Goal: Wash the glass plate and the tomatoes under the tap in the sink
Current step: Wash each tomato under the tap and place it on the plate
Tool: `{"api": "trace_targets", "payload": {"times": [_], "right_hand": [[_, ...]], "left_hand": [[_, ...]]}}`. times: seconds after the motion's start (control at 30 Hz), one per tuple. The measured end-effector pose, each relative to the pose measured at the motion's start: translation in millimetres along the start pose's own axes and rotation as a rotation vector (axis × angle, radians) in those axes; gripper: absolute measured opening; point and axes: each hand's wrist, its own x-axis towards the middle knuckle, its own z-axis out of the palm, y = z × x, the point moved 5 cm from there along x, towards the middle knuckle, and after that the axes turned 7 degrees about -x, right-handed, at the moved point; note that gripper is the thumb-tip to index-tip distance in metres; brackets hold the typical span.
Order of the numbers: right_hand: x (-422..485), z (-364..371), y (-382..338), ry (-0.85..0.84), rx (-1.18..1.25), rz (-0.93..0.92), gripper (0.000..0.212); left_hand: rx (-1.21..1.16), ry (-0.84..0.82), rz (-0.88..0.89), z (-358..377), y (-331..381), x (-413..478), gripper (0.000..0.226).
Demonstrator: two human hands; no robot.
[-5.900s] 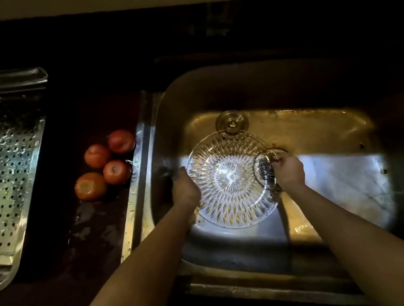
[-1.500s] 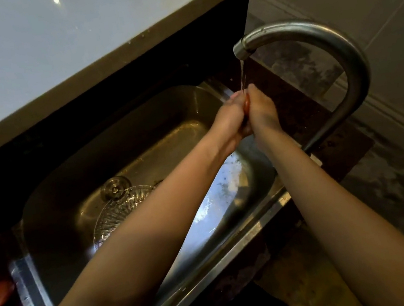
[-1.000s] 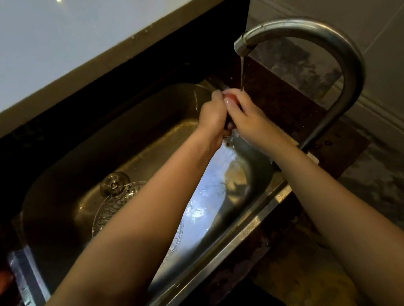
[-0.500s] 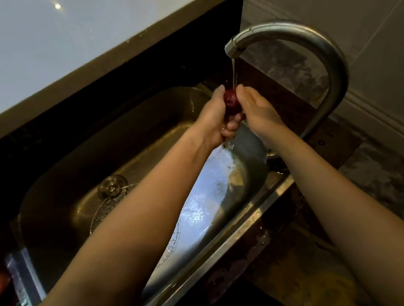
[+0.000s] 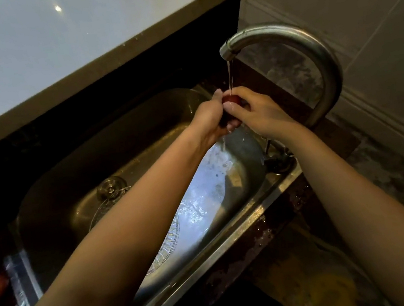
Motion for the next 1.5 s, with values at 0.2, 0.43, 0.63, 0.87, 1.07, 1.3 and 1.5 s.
{"api": "trace_targets", "payload": {"times": [0.2,0.43,0.63,0.87,1.07,1.3,1.5], "right_hand": [[2,4,3,0.117,-0.103,0.121,0.039],[-3,42,-25,-0.126,-0.191,-0.139,0.051],[3,126,-35,-0.265,-0.270,-0.115,0.045],[5,240,-25,-0.476,-0.373,-0.158,0.045],[-7,330,-24,-0.566,-0.529,-0.267,0.050],[-15,394,-8,-0.625,-0.690,-0.358,0.048],[-23,413,-2,-0.622,-0.622,-0.367,0.050]], "left_hand": [[-0.109,-0.137,-0.090,-15,-8,-9,0.037],[0.173,-0.005,-0.025,-68,-9,-20,0.045],[0.515,0.150,0.034,-138,-28,-48,0.038],[1.235,0.411,0.134,-251,-50,-123,0.035],[1.519,0.693,0.144,-338,-102,-225,0.045],[1.525,0.721,0.197,-356,-153,-264,0.061],[1.481,0.766,0.246,-364,-164,-262,0.057]]}}
